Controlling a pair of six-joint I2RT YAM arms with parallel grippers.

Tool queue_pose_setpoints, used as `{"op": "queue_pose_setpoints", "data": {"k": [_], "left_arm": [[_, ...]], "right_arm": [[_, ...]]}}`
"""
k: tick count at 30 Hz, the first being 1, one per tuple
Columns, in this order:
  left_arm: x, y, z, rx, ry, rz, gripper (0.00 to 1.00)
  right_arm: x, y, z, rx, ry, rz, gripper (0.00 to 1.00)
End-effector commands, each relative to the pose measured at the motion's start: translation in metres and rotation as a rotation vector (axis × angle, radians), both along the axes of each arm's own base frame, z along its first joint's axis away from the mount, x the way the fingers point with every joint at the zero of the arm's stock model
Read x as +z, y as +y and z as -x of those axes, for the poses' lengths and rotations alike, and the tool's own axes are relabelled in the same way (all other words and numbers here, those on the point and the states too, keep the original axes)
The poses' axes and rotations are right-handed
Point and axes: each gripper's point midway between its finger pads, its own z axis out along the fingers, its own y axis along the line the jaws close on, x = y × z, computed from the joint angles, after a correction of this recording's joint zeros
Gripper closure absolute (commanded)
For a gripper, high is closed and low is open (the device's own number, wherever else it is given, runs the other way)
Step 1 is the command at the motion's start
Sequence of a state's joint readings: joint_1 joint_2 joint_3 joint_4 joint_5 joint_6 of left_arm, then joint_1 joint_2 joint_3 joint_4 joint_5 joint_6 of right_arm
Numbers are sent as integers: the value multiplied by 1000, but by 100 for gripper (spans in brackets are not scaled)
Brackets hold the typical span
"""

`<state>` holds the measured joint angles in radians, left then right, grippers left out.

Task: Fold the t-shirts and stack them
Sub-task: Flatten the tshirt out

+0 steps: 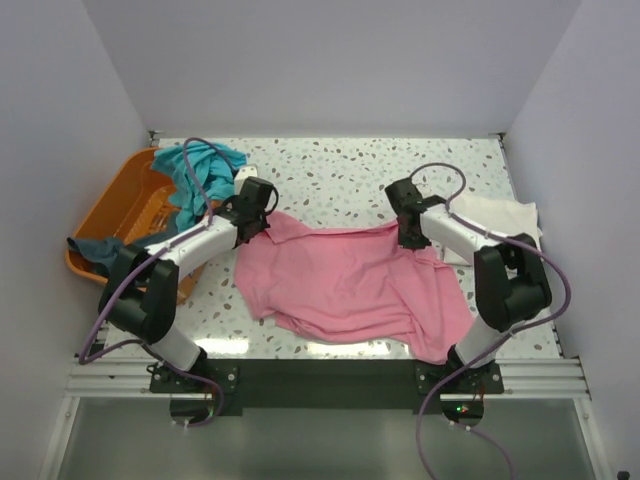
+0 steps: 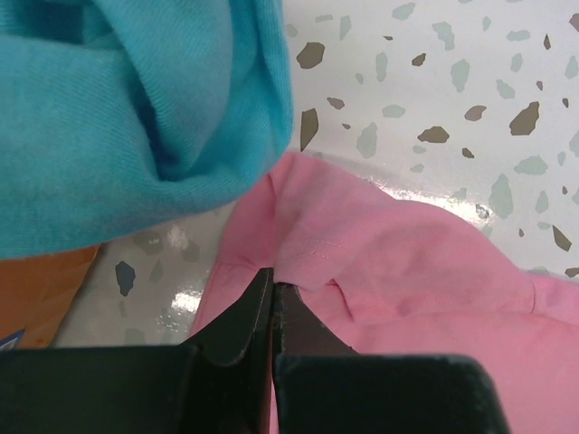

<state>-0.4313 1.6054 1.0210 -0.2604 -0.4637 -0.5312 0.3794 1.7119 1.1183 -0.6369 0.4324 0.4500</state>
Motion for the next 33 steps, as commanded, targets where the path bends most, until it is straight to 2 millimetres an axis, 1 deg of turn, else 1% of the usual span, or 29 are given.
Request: {"op": "queue_pose_setpoints", "data": {"k": [1, 4, 5, 6, 7, 8, 9, 10, 11, 12, 13, 14, 15, 16, 17, 18, 19, 20, 21, 22, 23, 24, 25, 26, 27, 28, 29, 32, 33], "left_arm": [[34, 11, -9, 43, -79, -13, 100], [59, 18, -10, 68, -117, -19, 100], [75, 19, -13, 78, -144, -15, 100], [90, 26, -7, 98, -163, -27, 100], [105, 30, -6, 108, -187, -30, 100], [126, 32, -6, 118, -228, -22, 100], [153, 41, 4, 139, -275, -21, 100], [170, 46, 9, 152, -308, -17, 100], [193, 50, 14, 168, -356, 4, 100], [222, 56, 28, 175, -426, 43, 100], [239, 57, 34, 167, -465, 69, 100], [268, 59, 42, 170, -517, 108, 100], [293, 59, 54, 146, -569, 158, 100], [311, 58, 61, 125, -601, 182, 100], [345, 61, 72, 112, -668, 218, 100], [363, 61, 85, 76, -697, 241, 100], [379, 63, 95, 52, -724, 242, 100], [413, 68, 111, 38, -794, 271, 100], [427, 72, 126, 23, -819, 283, 100], [442, 71, 138, -22, -848, 294, 100], [475, 77, 161, -42, -927, 326, 100], [487, 79, 178, -76, -952, 343, 100], [499, 82, 191, -95, -984, 349, 100], [525, 90, 216, -109, -1057, 375, 100], [530, 92, 229, -132, -1066, 380, 100], [537, 94, 239, -148, -1088, 388, 100], [548, 99, 257, -161, -1124, 403, 100], [560, 96, 277, -224, -1167, 437, 100], [563, 91, 279, -257, -1172, 446, 100]], "right_arm": [[59, -10, -4, -45, -132, 16, 90], [82, -16, 5, -37, -161, 22, 92], [102, -17, 6, -36, -211, 3, 94], [111, -20, 12, -34, -216, 6, 98], [124, -21, 14, -31, -244, -3, 100], [151, -23, 16, -31, -314, -28, 100], [166, -26, 23, -25, -339, -31, 100], [189, -28, 25, -23, -394, -49, 100], [205, -29, 29, -18, -433, -64, 100], [230, -29, 44, 12, -488, -110, 100], [245, -27, 51, 36, -521, -149, 100], [274, -24, 58, 59, -591, -200, 100], [296, -24, 73, 83, -654, -247, 100], [322, -17, 85, 129, -712, -319, 100], [337, -16, 94, 152, -746, -350, 100], [349, -15, 105, 183, -766, -375, 100], [366, -16, 119, 207, -813, -404, 100], [391, -13, 133, 247, -870, -452, 100], [399, -13, 144, 266, -882, -470, 100], [410, -13, 154, 291, -909, -485, 100], [431, -14, 172, 325, -969, -523, 100], [437, -15, 182, 340, -980, -538, 100], [456, -18, 200, 366, -1039, -562, 100], [462, -17, 211, 394, -1055, -585, 100], [473, -19, 224, 409, -1086, -608, 100], [478, -19, 232, 425, -1102, -621, 100], [482, -19, 239, 439, -1116, -635, 100], [489, -15, 257, 486, -1128, -679, 100], [490, -15, 261, 490, -1134, -690, 100]]}}
